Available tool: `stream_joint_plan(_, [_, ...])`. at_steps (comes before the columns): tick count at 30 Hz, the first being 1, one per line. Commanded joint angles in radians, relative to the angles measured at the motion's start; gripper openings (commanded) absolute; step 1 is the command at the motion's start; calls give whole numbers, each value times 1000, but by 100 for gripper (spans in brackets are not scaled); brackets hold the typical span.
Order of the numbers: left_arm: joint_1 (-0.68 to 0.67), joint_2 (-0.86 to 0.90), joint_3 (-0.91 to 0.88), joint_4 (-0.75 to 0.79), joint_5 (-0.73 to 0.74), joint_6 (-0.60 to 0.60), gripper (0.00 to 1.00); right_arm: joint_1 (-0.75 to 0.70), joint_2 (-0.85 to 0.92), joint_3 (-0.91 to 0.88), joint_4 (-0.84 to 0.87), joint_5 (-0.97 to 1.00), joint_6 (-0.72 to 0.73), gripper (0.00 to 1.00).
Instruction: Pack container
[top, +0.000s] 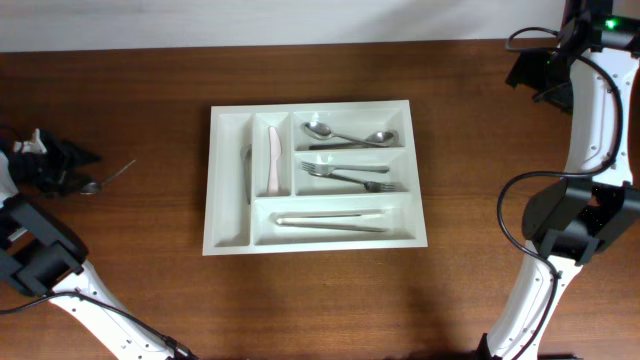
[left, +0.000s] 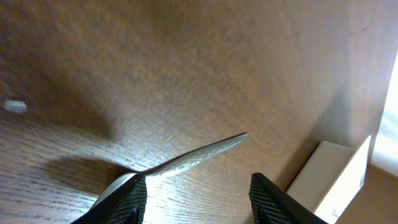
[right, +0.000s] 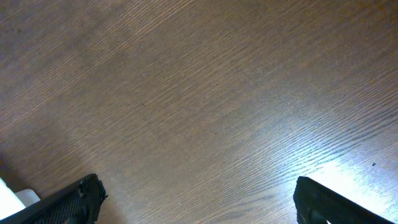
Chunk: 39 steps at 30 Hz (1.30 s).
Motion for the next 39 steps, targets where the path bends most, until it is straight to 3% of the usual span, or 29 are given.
stream_joint_plan(1, [16,-13,71,-10,27,13,56,5,-26,0,0,2,5,99])
stream_joint_plan(6, [44,-13,84,-62,-73,12,56,5,-26,0,0,2,5,99])
stream_joint_plan(18, [95,-13,83,-156,-135,73,56,5,-26,0,0,2,5,99])
stream_joint_plan(39, [21,-13,-48,-46,-125,72,55,5,-26,0,0,2,5,99])
